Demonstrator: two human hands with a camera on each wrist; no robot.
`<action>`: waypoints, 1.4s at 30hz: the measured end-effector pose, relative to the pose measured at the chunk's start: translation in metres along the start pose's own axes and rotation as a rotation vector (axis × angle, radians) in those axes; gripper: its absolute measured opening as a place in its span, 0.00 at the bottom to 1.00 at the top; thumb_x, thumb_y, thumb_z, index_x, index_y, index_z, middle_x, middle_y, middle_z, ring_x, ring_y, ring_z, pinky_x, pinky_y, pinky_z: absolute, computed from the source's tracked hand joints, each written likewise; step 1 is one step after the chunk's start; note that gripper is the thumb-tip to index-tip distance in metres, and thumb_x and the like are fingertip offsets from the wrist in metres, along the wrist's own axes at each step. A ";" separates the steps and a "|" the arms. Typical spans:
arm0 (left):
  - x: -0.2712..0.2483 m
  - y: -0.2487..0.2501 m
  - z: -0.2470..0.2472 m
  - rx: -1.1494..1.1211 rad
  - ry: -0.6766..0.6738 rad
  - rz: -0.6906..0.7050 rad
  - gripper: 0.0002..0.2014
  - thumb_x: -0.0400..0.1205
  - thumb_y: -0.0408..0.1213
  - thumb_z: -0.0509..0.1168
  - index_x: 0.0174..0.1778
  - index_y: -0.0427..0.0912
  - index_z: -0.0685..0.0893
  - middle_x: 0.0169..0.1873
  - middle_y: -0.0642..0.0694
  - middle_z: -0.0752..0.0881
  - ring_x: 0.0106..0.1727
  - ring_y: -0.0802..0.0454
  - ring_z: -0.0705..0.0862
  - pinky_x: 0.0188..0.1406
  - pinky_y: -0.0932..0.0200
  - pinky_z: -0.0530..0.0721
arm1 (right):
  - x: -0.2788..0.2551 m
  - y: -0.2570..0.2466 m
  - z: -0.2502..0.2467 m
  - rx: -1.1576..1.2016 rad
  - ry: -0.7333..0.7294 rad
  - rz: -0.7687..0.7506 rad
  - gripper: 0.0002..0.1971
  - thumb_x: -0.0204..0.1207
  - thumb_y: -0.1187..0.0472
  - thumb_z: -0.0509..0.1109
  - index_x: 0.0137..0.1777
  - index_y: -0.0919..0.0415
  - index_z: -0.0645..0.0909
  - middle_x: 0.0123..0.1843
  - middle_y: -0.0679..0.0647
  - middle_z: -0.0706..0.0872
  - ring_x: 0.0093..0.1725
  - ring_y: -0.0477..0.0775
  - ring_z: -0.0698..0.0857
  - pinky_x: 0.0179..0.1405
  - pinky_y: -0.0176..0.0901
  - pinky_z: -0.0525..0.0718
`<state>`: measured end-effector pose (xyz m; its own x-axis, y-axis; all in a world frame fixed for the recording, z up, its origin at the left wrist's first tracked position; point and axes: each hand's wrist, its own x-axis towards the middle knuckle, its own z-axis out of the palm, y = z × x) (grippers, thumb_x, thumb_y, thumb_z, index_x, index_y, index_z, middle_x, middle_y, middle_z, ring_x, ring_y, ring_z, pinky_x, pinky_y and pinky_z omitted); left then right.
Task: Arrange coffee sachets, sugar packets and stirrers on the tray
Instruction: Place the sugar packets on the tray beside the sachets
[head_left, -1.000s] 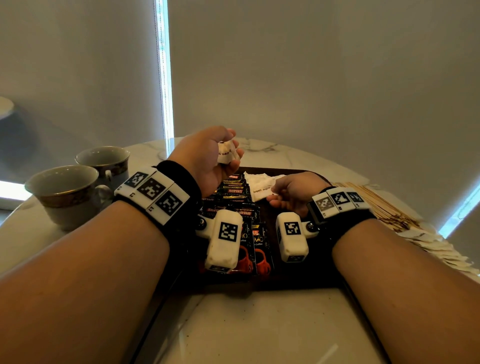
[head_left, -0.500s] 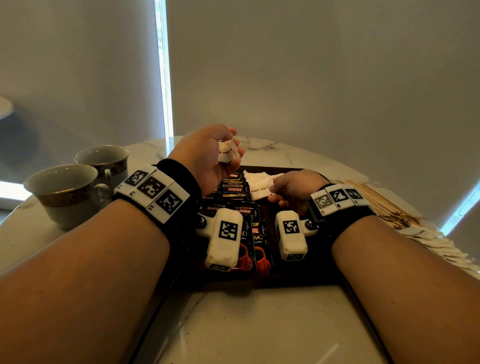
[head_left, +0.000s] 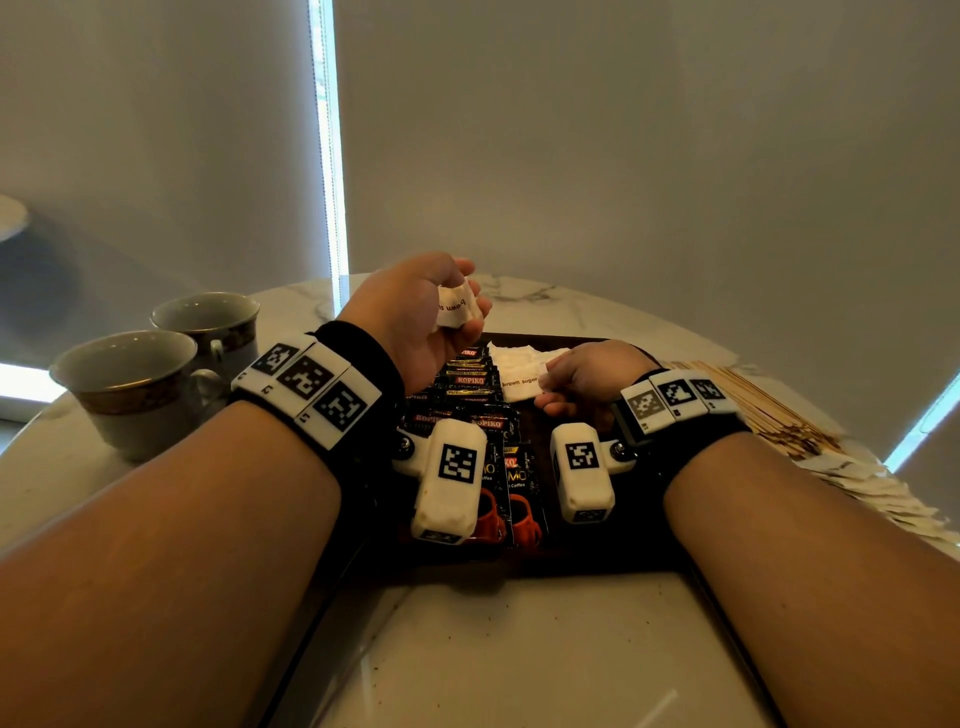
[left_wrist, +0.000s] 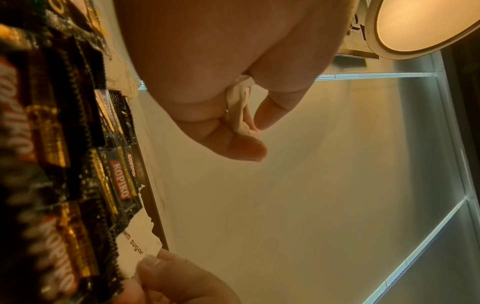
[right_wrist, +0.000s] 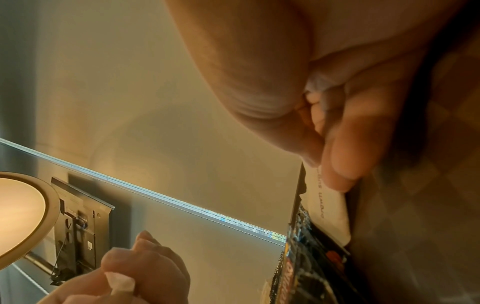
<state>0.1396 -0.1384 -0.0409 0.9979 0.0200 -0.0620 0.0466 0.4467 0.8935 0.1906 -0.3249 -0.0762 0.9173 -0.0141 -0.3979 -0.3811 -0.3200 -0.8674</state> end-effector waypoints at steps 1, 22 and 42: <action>0.000 0.000 0.000 -0.001 0.002 -0.001 0.10 0.85 0.28 0.58 0.59 0.38 0.82 0.49 0.40 0.80 0.42 0.48 0.84 0.25 0.63 0.83 | 0.000 0.000 0.000 0.000 0.003 -0.001 0.13 0.84 0.72 0.66 0.67 0.69 0.75 0.38 0.62 0.86 0.35 0.52 0.86 0.33 0.38 0.87; 0.002 0.001 0.001 0.044 -0.003 0.000 0.16 0.88 0.23 0.56 0.63 0.42 0.84 0.60 0.34 0.80 0.59 0.36 0.86 0.42 0.50 0.93 | -0.012 -0.017 -0.004 0.282 0.086 -0.317 0.07 0.82 0.58 0.71 0.52 0.63 0.82 0.39 0.56 0.82 0.26 0.47 0.76 0.17 0.37 0.68; 0.004 -0.005 -0.002 0.186 -0.044 0.062 0.14 0.82 0.29 0.68 0.62 0.45 0.85 0.52 0.45 0.88 0.46 0.50 0.83 0.38 0.56 0.78 | -0.039 -0.027 0.017 0.317 -0.128 -0.588 0.06 0.78 0.72 0.71 0.46 0.63 0.78 0.37 0.59 0.86 0.30 0.52 0.83 0.26 0.41 0.76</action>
<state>0.1436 -0.1382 -0.0463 0.9999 0.0014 0.0111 -0.0111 0.2731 0.9619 0.1632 -0.2994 -0.0427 0.9690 0.1956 0.1509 0.1432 0.0528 -0.9883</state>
